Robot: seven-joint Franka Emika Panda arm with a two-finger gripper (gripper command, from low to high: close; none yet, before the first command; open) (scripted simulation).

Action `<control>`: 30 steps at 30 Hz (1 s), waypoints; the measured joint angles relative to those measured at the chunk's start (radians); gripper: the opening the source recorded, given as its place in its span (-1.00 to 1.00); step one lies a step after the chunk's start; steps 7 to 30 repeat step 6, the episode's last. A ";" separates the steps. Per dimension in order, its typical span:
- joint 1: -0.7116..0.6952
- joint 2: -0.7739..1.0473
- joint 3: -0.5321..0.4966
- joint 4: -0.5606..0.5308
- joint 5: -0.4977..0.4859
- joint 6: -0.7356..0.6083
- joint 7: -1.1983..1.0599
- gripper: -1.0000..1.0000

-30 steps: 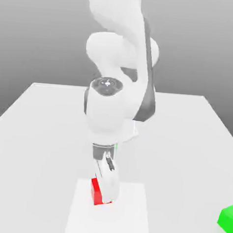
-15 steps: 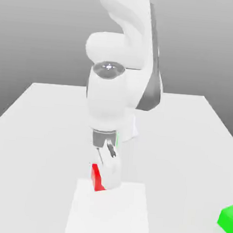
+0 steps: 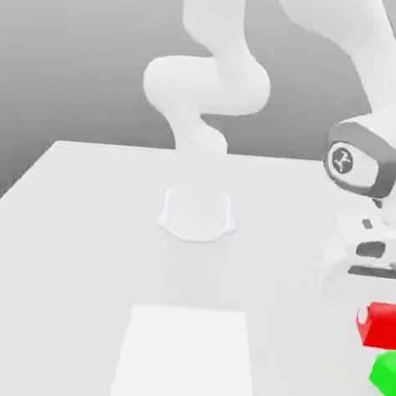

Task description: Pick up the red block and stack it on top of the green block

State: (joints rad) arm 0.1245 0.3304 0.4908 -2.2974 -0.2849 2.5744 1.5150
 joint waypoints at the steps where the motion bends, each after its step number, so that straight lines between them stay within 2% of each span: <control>1: 0.021 0.036 -0.019 0.009 -0.032 0.024 0.015 -1.00; 2: 0.044 0.073 -0.044 0.015 -0.062 0.051 0.032 -1.00; 3: 0.055 0.091 -0.056 0.018 -0.078 0.065 0.042 1.00; 30: 0.055 0.091 -0.056 0.018 -0.078 0.065 0.042 1.00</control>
